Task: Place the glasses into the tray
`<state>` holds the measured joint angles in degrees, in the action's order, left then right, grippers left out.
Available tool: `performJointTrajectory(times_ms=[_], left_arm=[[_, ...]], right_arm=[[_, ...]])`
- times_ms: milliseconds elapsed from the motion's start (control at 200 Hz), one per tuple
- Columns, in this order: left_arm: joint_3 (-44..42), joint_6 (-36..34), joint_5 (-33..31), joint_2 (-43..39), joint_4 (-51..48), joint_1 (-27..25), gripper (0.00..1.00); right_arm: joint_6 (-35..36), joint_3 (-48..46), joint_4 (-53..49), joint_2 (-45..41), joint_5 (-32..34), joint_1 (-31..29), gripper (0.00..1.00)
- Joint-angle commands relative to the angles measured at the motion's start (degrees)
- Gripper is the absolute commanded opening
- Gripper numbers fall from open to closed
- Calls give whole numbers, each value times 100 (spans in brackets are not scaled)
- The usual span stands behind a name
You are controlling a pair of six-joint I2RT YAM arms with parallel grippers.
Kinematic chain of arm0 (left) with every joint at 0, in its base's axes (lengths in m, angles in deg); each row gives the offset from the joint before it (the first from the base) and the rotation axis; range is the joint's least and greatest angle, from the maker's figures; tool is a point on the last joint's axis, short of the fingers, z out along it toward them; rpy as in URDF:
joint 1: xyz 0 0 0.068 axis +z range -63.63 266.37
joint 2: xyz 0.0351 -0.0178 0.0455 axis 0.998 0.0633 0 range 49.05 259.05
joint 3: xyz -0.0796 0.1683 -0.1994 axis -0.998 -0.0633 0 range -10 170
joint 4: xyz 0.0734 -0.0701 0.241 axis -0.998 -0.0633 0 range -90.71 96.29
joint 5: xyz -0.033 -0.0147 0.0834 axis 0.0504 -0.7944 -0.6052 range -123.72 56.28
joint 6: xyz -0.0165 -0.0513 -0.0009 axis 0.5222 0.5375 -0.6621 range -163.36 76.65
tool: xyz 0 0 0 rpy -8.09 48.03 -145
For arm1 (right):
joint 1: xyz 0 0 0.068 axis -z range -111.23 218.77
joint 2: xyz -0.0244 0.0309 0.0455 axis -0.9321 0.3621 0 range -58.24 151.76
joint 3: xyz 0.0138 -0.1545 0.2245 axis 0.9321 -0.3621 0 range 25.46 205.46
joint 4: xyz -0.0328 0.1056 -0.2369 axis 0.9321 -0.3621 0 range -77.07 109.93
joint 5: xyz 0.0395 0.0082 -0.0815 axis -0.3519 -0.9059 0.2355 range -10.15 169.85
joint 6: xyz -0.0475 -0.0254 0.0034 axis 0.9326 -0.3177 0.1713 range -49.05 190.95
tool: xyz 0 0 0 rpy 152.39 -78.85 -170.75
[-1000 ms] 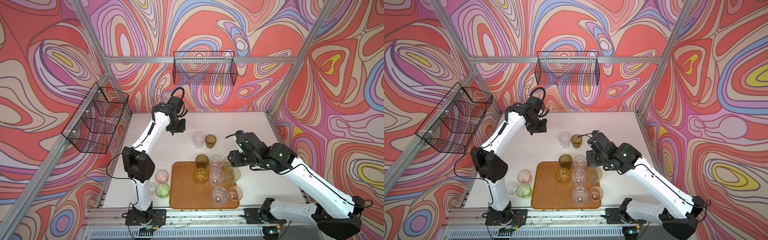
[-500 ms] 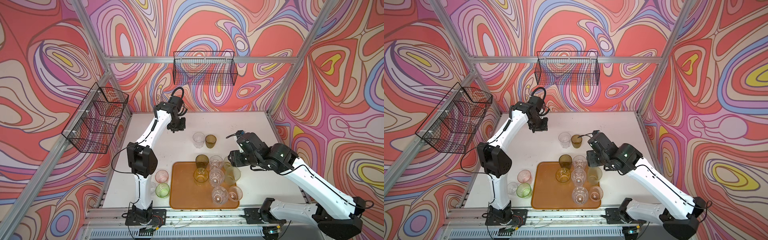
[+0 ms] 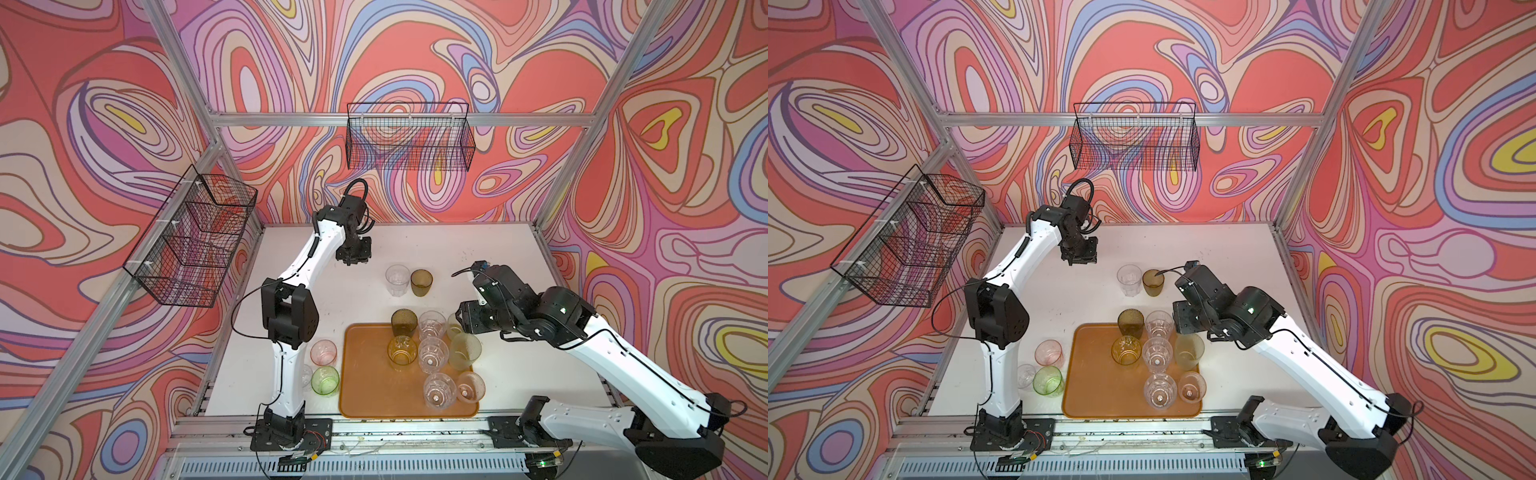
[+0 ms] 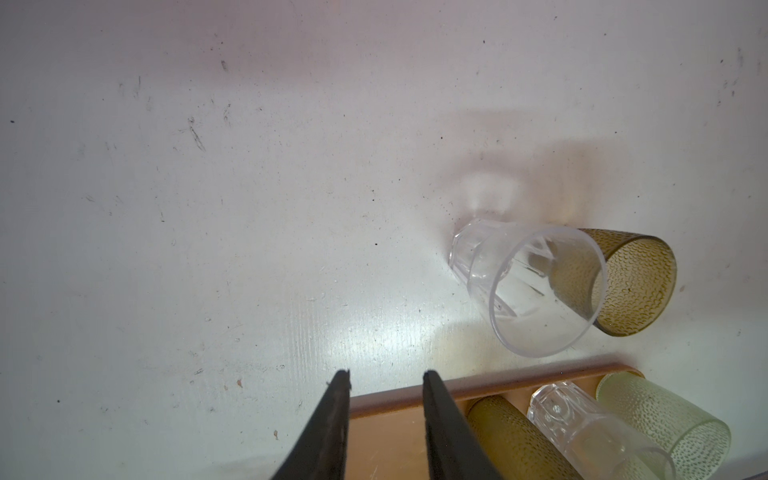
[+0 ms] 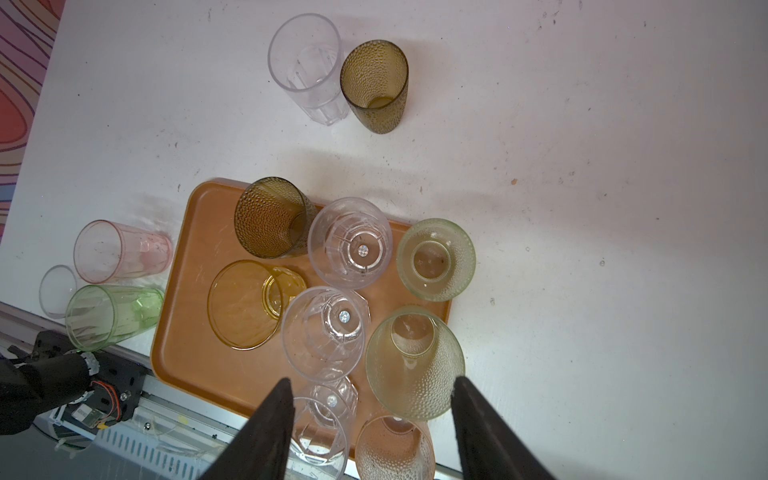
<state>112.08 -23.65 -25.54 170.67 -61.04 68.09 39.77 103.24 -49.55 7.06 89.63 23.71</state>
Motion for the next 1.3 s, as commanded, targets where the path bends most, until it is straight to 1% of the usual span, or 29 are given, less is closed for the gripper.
performJointTrajectory(times_ms=[0, 195, 636, 871, 1297], left_arm=[[149, 29, 289, 177, 90, 43, 34], [10, 184, 640, 239, 337, -5, 36], [9, 271, 639, 476, 501, -384, 37], [267, 305, 602, 752, 440, -580, 37], [478, 305, 361, 1071, 335, -715, 32]], right_arm=[[-29, 43, -24, 8, 69, 14, 62], [-30, 36, -31, -19, 76, 14, 62], [-66, -15, -14, -79, 47, 14, 63], [-87, -65, -14, -139, 46, 17, 63], [-138, -126, -40, -246, 65, 17, 62]])
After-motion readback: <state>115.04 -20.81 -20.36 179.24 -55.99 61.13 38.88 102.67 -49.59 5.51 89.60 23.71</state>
